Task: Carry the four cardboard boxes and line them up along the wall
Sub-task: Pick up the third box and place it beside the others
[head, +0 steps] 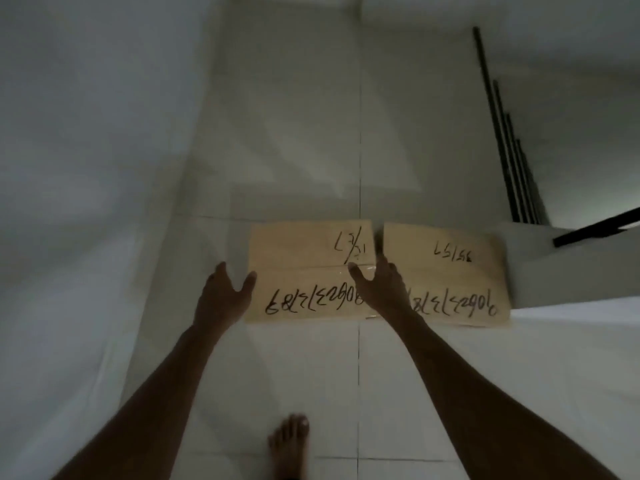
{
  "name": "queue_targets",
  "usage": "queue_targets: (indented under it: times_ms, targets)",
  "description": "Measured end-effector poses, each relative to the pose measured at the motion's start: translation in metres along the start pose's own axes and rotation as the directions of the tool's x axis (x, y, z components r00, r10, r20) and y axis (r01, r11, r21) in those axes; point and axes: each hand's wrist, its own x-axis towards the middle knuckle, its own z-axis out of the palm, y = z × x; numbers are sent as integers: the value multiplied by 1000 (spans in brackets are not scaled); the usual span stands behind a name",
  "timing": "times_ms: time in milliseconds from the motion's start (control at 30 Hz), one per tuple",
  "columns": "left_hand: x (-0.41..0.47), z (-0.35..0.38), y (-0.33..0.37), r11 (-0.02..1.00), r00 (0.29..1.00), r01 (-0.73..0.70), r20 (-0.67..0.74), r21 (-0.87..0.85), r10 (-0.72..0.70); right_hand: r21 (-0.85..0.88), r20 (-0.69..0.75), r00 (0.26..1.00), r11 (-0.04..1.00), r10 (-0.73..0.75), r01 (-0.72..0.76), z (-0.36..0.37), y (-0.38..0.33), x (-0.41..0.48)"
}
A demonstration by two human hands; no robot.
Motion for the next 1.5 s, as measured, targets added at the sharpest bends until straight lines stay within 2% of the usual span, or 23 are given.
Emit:
queue_targets:
  times_ms: [133,233,300,400,500,633,800,933,1033,1167,1333,1500]
  targets:
    - [72,50,-22,989,992,124,32,-75,-122,46,2,996,995,85,-85,64,49,80]
    - [92,78,-34,973,980,171,127,-156,-152,-26,-51,991,992,122,-124,65,35,75]
    - [88,86,-40,952,977,201,124,-233,-175,-38,-94,985,988,146,-150,65,29,73]
    - [70,73,-44,945,976,219,49,-242,-214,-7,-128,978,986,166,-168,61,15,54]
    - [28,31,-47,943,970,240,23,-231,-241,110,-101,977,978,188,-177,40,-17,9]
    - [-74,-56,-38,922,961,250,-41,-295,-273,153,-39,991,981,129,-121,-13,-75,-89]
    - [-243,-164,-48,870,934,263,-115,-418,-337,124,41,995,988,-95,89,-85,-134,-243]
    - [-382,-200,-87,810,884,268,-202,-523,-423,94,81,962,963,-260,252,-112,-151,-359]
    - [-473,-192,-132,736,815,271,-259,-620,-519,47,162,918,932,-361,359,-104,-148,-435]
    - [-586,-164,-207,575,735,302,-199,-760,-648,-15,257,845,872,-470,489,-77,-133,-535]
    - [-706,-121,-308,427,623,320,-152,-845,-767,-45,421,734,796,-533,604,-12,-103,-645]
    - [-796,-66,-406,330,516,333,-122,-883,-848,-53,517,643,729,-565,683,70,-42,-743]
